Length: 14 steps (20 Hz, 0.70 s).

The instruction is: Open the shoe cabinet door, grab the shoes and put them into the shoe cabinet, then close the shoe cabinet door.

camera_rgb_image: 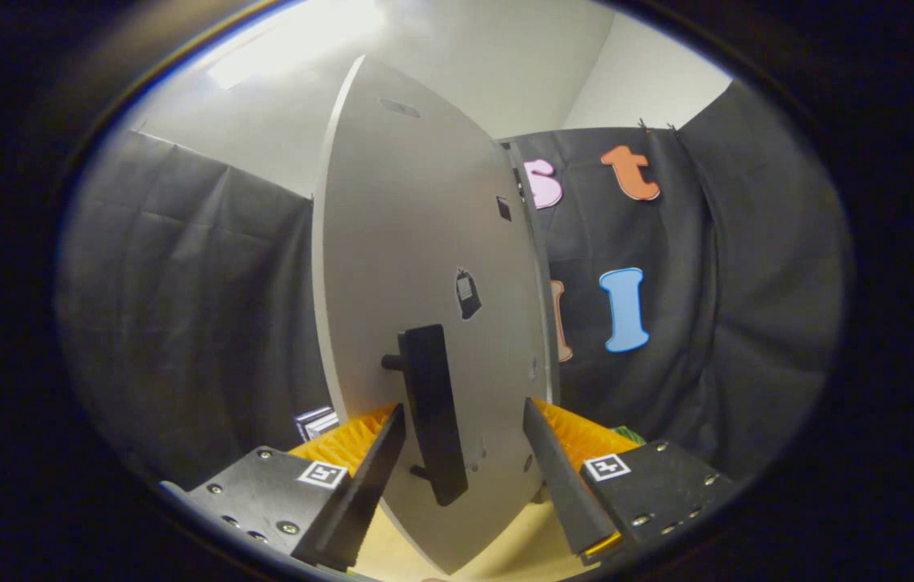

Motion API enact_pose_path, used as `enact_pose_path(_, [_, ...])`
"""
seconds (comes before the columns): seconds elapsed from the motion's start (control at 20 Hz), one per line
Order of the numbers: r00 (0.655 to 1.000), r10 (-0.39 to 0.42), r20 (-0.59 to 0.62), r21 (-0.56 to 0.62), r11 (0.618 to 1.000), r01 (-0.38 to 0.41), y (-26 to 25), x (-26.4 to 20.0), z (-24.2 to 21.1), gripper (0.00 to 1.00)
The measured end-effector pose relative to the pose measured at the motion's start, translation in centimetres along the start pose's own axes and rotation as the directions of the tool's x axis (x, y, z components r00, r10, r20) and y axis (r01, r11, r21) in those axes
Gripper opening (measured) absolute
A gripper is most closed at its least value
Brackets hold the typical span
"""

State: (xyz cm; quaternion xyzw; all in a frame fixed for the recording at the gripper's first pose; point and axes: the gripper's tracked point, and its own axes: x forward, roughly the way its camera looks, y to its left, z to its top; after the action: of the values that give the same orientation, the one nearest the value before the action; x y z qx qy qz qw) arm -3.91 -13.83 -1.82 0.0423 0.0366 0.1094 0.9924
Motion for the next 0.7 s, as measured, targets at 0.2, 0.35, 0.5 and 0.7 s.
enact_pose_path(0.2, [0.999, 0.039, -0.013, 0.008, 0.999, -0.039, 2.0, 2.0, -0.7, 0.91])
enact_pose_path(0.35, [0.997, 0.076, -0.018, 0.016, 0.997, -0.075, 4.3, 3.8, -1.1, 0.91])
enact_pose_path(0.5, [0.995, 0.098, -0.019, -0.002, 0.995, -0.098, 6.3, 5.6, -1.5, 0.91])
enact_pose_path(0.7, [0.992, 0.122, -0.035, -0.002, 0.993, -0.122, 9.2, 8.7, -2.3, 0.92])
